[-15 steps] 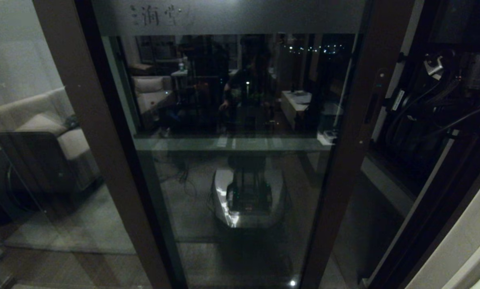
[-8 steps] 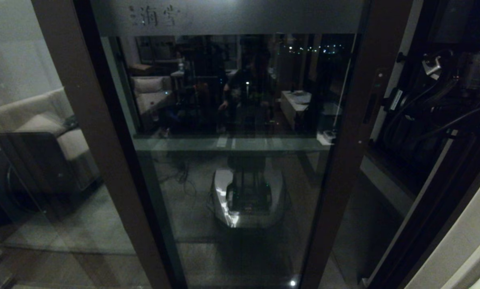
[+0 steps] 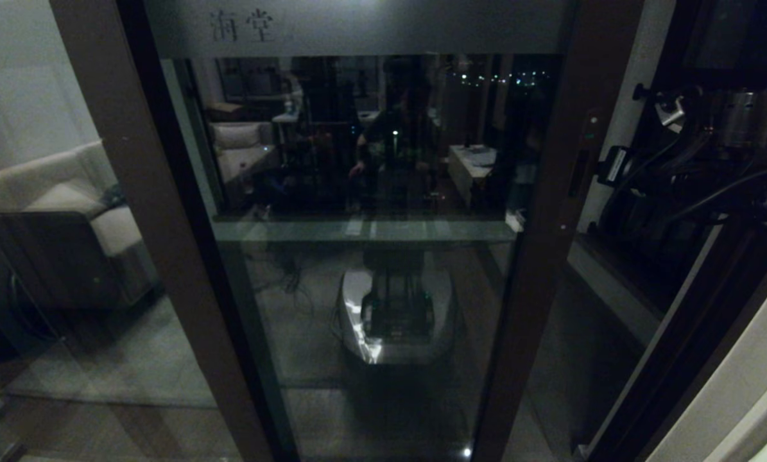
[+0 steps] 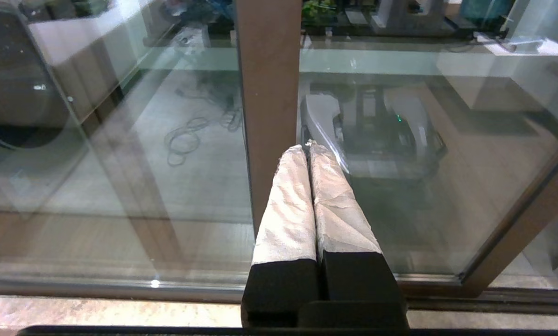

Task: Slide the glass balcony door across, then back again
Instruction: Open the slid door

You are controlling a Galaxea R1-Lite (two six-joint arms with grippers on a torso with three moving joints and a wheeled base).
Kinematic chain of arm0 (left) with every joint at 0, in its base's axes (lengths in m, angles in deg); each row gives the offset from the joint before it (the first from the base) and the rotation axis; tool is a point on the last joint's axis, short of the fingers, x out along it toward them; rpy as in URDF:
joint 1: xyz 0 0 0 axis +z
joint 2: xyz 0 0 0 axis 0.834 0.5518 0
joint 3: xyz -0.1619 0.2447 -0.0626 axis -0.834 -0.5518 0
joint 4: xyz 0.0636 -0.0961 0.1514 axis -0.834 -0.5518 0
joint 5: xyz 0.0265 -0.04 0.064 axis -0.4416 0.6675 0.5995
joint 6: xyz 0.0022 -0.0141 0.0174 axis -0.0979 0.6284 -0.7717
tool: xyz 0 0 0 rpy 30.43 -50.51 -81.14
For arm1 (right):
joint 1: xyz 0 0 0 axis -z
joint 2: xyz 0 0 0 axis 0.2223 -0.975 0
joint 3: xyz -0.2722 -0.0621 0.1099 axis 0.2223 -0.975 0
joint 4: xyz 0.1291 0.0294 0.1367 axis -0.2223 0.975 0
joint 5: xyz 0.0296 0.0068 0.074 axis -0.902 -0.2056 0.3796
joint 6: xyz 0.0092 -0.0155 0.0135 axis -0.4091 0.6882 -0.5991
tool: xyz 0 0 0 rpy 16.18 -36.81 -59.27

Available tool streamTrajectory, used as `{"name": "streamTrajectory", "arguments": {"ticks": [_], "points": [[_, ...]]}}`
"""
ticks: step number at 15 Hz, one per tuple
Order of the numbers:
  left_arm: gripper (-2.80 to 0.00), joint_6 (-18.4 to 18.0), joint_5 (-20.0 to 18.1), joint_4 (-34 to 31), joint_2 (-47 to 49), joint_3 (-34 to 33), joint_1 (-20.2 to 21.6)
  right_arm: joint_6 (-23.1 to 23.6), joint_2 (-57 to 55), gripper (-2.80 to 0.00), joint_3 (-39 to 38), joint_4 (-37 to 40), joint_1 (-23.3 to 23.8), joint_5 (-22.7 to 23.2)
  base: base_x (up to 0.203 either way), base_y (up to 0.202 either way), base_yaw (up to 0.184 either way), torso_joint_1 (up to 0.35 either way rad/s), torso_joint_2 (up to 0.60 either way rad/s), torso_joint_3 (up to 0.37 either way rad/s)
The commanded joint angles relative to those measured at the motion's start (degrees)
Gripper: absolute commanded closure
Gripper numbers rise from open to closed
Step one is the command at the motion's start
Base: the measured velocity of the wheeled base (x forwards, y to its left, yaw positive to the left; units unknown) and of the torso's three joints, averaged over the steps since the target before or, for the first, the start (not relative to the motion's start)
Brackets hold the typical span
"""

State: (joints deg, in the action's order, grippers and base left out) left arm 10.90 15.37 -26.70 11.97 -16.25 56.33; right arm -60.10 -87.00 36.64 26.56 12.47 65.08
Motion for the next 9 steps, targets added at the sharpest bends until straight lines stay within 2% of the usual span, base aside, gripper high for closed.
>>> {"name": "streamTrajectory", "arguments": {"ticks": [1, 9], "points": [[0.00, -0.03, 0.00, -0.01, -0.01, 0.01, 0.01, -0.10, -0.41, 0.00, 0.12, -0.12, 0.11, -0.15, 0.000, 0.000, 0.000, 0.000, 0.00, 0.000], [0.00, -0.04, 0.00, -0.01, -0.01, 0.01, 0.01, -0.10, -1.49, 0.00, 1.17, 0.15, -1.52, -0.42, 0.000, 0.000, 0.000, 0.000, 0.00, 0.000]]}}
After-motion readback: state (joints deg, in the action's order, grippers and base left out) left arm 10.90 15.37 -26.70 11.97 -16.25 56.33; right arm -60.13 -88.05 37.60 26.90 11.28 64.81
